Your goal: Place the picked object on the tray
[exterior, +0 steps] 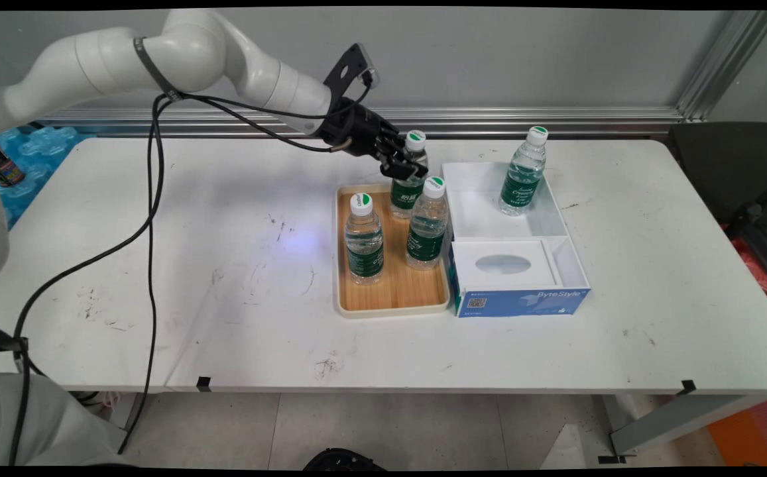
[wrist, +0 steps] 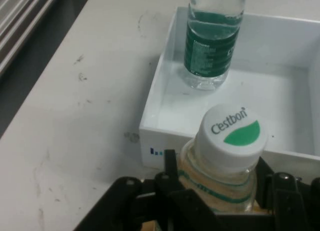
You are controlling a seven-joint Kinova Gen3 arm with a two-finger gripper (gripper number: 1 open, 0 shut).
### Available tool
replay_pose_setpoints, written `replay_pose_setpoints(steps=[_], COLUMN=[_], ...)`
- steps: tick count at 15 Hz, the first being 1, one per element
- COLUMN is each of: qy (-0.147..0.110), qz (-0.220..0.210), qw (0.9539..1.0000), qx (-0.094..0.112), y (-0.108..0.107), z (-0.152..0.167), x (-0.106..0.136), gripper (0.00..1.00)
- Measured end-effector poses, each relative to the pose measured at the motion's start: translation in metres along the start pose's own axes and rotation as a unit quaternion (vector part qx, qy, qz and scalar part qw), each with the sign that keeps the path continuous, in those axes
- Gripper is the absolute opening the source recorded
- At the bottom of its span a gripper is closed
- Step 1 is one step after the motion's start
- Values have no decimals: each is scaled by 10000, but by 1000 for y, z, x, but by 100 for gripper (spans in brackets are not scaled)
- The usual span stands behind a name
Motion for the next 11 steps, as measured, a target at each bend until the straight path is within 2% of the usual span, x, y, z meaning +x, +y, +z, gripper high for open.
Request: replay_pose_setpoints(steps=[6, 7, 11], qy=[32, 34, 26], qz=[-1, 0, -12], qw=[10000, 10000, 10000], qx=[-50, -54, -70], y=[-1, -1, -2], z=[9, 9, 10], x=[-2, -2, -3], gripper=[0, 100, 100])
